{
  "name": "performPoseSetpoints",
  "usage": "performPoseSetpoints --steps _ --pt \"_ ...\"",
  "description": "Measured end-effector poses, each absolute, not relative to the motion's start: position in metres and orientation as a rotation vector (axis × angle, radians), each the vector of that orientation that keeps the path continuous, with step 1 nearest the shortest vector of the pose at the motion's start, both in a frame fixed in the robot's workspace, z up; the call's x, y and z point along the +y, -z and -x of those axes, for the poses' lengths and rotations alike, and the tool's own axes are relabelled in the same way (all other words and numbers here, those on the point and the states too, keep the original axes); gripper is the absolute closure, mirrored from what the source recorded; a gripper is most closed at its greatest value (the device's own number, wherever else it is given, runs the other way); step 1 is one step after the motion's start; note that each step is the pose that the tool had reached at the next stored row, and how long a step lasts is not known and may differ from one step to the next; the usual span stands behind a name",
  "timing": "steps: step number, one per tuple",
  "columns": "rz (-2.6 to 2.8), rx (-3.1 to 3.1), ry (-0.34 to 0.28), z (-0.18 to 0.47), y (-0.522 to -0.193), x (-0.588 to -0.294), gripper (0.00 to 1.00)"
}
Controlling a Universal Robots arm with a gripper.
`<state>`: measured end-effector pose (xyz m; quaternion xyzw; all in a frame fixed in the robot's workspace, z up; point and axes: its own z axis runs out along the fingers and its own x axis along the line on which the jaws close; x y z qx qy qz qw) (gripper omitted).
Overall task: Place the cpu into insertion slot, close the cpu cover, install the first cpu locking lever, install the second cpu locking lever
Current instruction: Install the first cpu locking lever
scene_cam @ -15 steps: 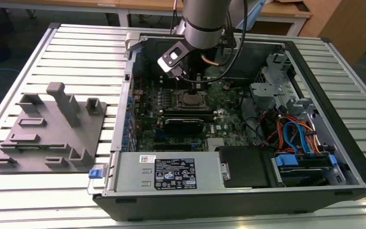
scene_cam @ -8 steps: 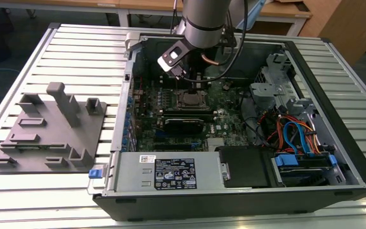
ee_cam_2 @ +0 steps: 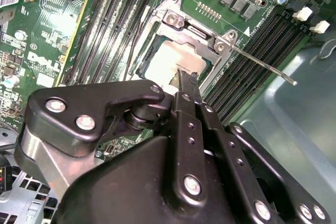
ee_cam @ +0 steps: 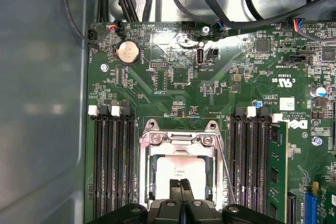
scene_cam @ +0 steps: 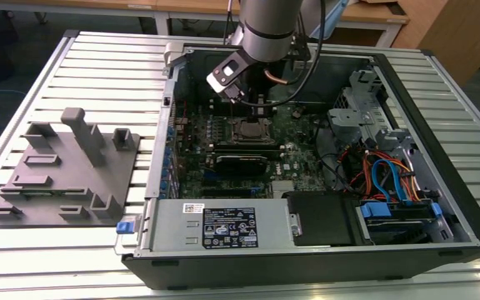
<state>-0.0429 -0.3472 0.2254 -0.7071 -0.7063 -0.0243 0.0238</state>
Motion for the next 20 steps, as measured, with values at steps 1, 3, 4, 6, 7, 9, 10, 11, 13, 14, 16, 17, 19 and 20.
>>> performPoseSetpoints --steps 1,3,4,6,7,9,10,11,13,14,16,17,19,20 --pt "2.189 -2.186 0.075 0.0429 -0.2258 -0.3472 0.89" --pt "2.188 -2.186 0.075 0.0429 -0.2266 -0.3472 0.89" --pt "2.188 -2.186 0.075 0.0428 -0.2269 -0.3472 0.89" --pt "2.189 -2.186 0.075 0.0429 -0.2275 -0.3472 0.89" --pt "2.189 -2.186 0.075 0.0428 -0.2278 -0.3472 0.89" --pt "2.189 -2.186 0.075 0.0429 -0.2287 -0.3472 0.89" --pt "2.189 -2.186 0.075 0.0428 -0.2291 -0.3472 0.89" --pt "2.189 -2.186 0.075 0.0428 -0.2295 -0.3472 0.89" --pt "2.189 -2.186 0.075 0.0428 -0.2302 -0.3471 0.89" --pt "2.189 -2.186 0.075 0.0427 -0.2305 -0.3472 0.89" --pt "2.189 -2.186 0.075 0.0428 -0.2313 -0.3472 0.89" --pt "2.189 -2.186 0.075 0.0428 -0.2317 -0.3472 0.89" --pt "2.188 -2.185 0.076 0.0428 -0.2325 -0.3472 0.89" --pt "2.188 -2.185 0.076 0.0427 -0.2328 -0.3472 0.89"
